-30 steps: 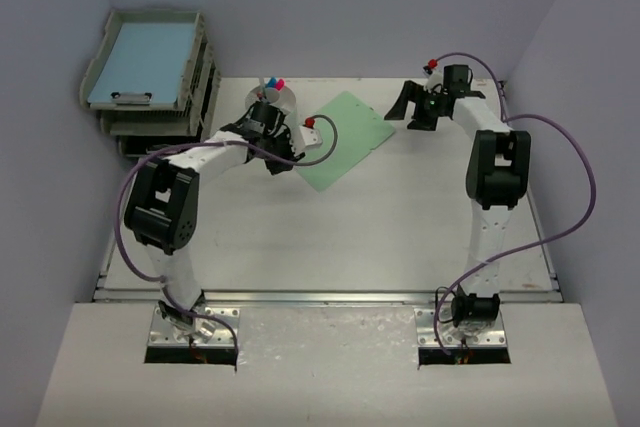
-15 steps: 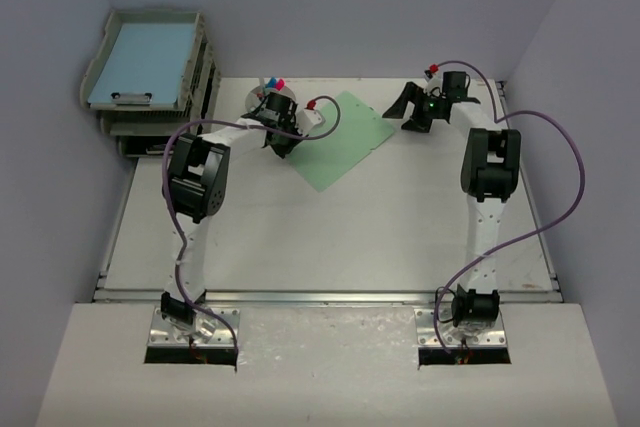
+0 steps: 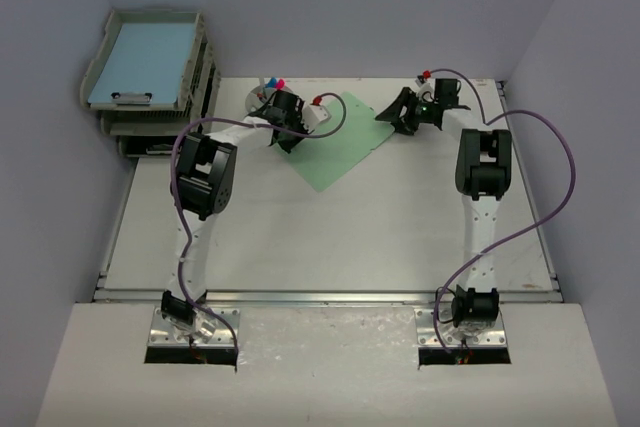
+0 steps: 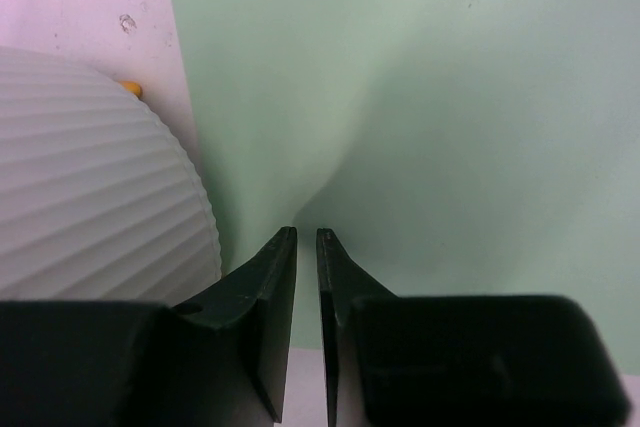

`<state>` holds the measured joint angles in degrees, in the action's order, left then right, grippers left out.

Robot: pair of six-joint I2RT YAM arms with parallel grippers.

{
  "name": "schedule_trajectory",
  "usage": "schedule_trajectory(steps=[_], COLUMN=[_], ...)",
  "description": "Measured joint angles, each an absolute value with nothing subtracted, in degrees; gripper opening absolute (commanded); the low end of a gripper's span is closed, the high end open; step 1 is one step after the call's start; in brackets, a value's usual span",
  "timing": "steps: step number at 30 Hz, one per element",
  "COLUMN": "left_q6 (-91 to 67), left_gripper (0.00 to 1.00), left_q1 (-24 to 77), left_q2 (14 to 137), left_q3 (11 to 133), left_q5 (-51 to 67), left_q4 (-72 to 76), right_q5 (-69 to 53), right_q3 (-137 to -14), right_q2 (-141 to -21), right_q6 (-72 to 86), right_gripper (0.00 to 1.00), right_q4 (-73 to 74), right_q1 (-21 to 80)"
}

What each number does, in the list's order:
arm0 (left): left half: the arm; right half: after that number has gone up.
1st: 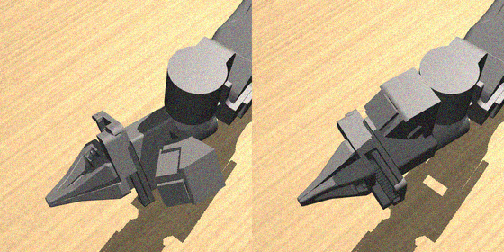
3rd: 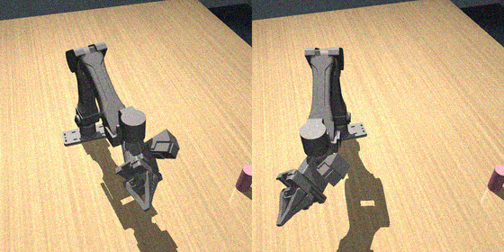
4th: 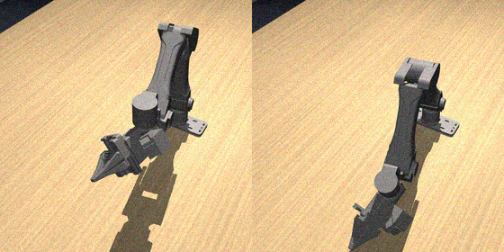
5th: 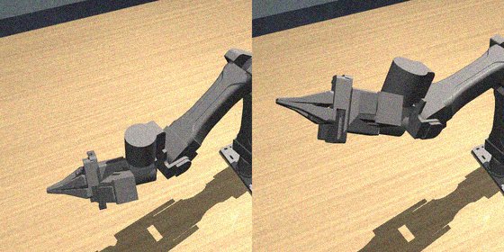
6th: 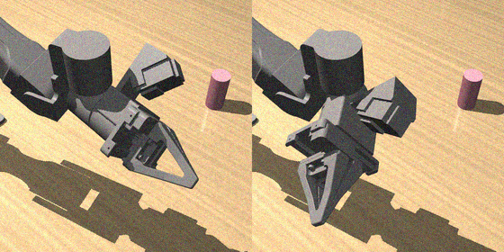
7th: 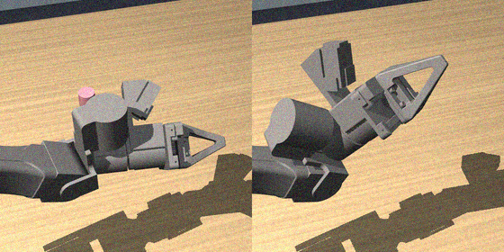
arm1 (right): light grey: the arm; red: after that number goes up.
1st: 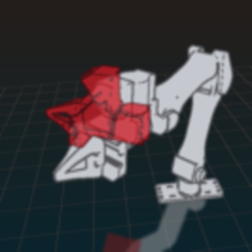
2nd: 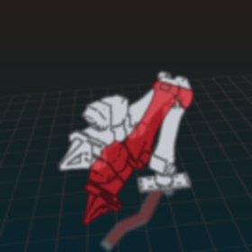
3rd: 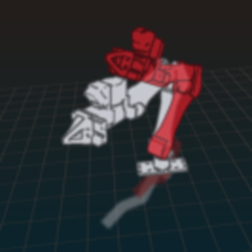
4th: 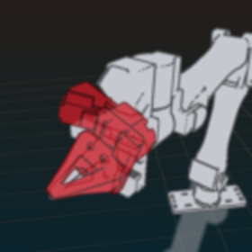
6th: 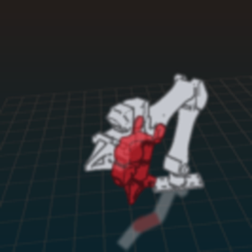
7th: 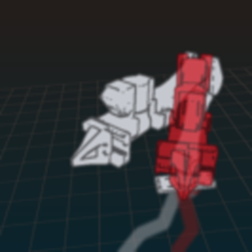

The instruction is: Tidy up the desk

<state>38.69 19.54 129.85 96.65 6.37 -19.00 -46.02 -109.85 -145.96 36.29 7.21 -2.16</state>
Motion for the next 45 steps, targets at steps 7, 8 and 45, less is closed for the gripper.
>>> schedule_trajectory(steps=[7, 8, 45], left_q6=[38.48, 38.45, 23.46], left_gripper=[0.15, 0.16, 0.96], left_q1=[20.02, 20.1, 6.43], left_q2=[130.32, 130.34, 104.96], left_q3=[97.3, 97.3, 119.37], left_q5=[5.81, 5.73, 44.55], left_q4=[-18.82, -18.75, -46.08], right_q5=[-50.03, -50.4, -48.19], right_q3=[-104.61, -104.11, -64.19], right_q2=[-146.12, -146.12, -83.36], right_q6=[42.0, 42.46, -26.8], right_gripper=[0.04, 0.0, 0.0], right_q4=[5.79, 5.98, 8.11], right_q1=[-2.63, -2.74, 12.75])
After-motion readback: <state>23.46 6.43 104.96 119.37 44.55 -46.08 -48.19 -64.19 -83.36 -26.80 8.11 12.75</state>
